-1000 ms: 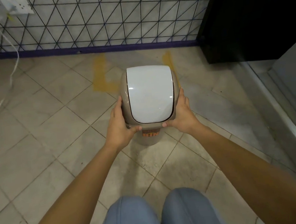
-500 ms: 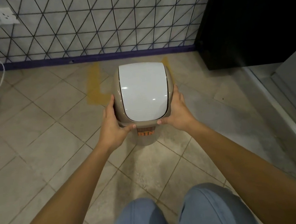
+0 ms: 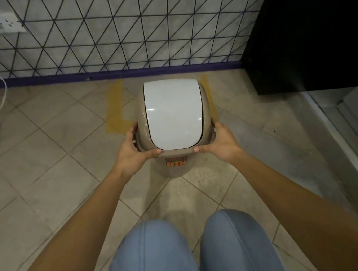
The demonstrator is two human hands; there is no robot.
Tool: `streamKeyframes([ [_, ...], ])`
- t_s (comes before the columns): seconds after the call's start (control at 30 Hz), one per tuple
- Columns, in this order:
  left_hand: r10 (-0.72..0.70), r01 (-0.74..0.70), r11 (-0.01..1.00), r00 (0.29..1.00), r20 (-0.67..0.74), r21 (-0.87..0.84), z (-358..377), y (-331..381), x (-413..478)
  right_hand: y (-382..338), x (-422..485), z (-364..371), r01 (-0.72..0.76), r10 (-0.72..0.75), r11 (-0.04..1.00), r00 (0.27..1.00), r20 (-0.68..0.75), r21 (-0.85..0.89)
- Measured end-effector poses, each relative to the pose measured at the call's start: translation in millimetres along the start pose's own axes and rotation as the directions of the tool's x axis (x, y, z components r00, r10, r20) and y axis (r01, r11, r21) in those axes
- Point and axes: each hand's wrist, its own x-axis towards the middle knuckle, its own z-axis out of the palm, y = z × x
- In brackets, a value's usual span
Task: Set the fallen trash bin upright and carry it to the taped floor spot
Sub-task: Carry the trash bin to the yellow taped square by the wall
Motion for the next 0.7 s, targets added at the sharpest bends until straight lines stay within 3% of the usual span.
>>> streamKeyframes([
  [0.47, -0.039, 0.039, 0.999, 0.999, -0.021, -0.003, -26.3, -1.9, 47.4, -23.8, 41.7, 13.3, -0.082, 0.082, 0.986, 0.997, 0.009, 0.146],
  [0.7, -0.060, 0.060, 0.998, 0.998, -0.027, 0.007, -29.7, 1.5, 63.2, -36.8, 65.0, 8.9, -0.132, 0.129, 0.989, 0.991, 0.046, 0.064],
])
